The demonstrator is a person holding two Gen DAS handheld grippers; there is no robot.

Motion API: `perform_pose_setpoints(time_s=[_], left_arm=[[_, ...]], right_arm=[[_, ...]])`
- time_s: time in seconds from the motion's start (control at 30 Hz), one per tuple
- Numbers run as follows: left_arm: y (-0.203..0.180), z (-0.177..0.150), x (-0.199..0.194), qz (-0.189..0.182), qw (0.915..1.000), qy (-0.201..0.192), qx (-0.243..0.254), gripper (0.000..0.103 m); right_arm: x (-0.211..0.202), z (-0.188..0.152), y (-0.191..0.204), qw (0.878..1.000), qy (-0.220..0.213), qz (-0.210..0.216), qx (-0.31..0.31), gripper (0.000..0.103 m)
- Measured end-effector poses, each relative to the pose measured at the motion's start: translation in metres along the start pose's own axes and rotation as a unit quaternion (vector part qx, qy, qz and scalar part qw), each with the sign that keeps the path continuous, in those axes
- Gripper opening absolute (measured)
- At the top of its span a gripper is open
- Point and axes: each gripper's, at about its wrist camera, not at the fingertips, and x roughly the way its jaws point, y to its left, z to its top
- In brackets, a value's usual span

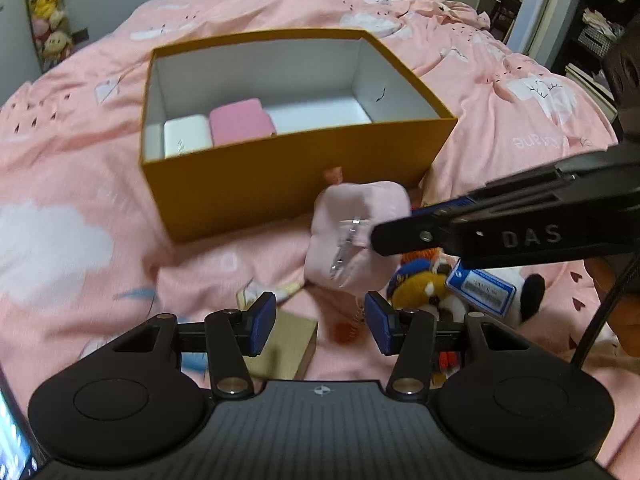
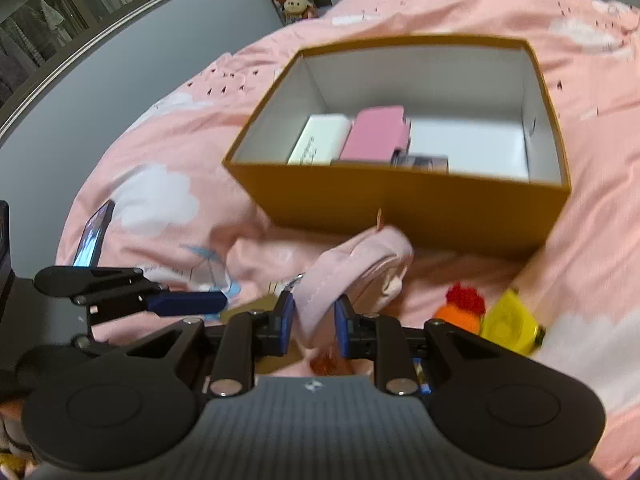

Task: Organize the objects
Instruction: 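Grasp the small pink backpack by its top with the right gripper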

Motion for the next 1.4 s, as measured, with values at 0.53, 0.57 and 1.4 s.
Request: perform_pose_setpoints(time_s=[0.53,0.57,1.4], left_arm=[[0.018,0.025,0.028,0.042,0.9967,-0.007,-0.069,0.035],[0.017,0.025,0.027,0.036,0.9971,-0.008,-0.067,0.035],[0.016,0.040,0.043,0.023,0.9965,-0.012,-0.080,0.041]], right_arm=[[-0.007,0.013,-0.021,0.997,-0.016,-0.043,-0.057,0.039],[-0.005,0.014,-0.023,0.997,-0.013,-0.046,-0.057,0.039],[0.013,0.028,-0.039,0.999,-0.026,-0.011,-0.043,0.043]])
